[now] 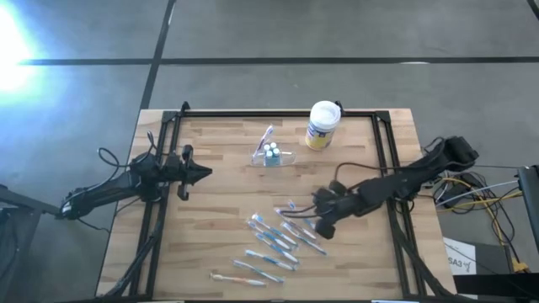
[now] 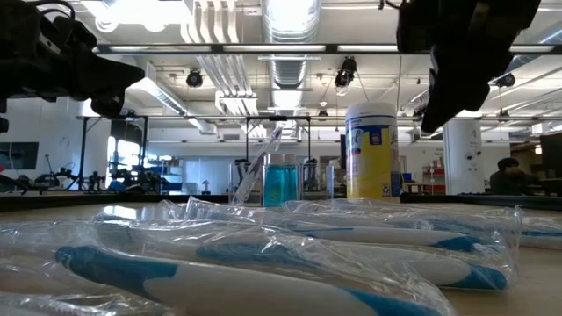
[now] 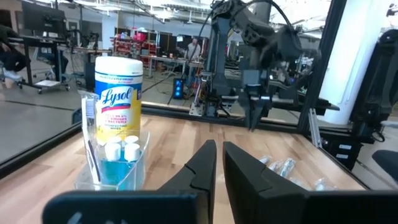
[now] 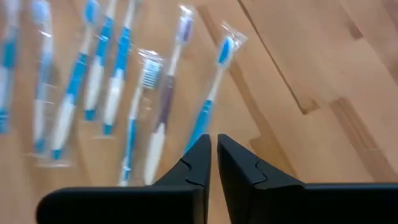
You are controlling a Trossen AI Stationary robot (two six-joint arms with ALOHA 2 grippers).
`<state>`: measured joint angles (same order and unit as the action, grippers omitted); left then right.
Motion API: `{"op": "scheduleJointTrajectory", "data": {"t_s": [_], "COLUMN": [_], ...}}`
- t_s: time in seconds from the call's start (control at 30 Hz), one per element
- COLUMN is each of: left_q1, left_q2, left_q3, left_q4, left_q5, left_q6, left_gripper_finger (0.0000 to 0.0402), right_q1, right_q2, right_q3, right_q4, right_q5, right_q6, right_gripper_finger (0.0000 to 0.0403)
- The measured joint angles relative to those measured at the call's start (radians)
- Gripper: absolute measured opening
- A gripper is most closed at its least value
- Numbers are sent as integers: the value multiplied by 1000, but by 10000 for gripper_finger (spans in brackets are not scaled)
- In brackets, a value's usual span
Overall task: Pick & Place toothbrushing station
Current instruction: Put the blue toothbrush into the left section of the transparent organizer
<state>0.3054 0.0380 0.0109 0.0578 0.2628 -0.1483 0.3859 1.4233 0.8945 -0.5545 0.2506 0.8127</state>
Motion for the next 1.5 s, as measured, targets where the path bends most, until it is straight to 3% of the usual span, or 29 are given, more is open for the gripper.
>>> {"op": "scheduleJointTrajectory", "data": {"t_s": [0.27,0.63,0.87,1.07,1.5], "left_q1": [0,0,0,0,0], "left_q2": [1,2,2,2,2], "left_q3": [0,0,1,1,1], "left_q4": [0,-5,-9,-10,-12], "left_q5": [1,5,7,8,8], "left_q6": [-10,-13,-20,-21,-20], "left_gripper_finger": [33,37,33,37,37], "right_q1": [0,-17,-45,-60,-63], "right_q2": [224,440,439,443,433], "right_q3": [186,334,292,236,155], "right_q4": [-215,-253,-221,-109,-26], "right_q5": [14,13,-25,-121,-121], "right_q6": [-19,-146,-113,-114,-130], "right_gripper_finger": [85,160,191,199,198]}}
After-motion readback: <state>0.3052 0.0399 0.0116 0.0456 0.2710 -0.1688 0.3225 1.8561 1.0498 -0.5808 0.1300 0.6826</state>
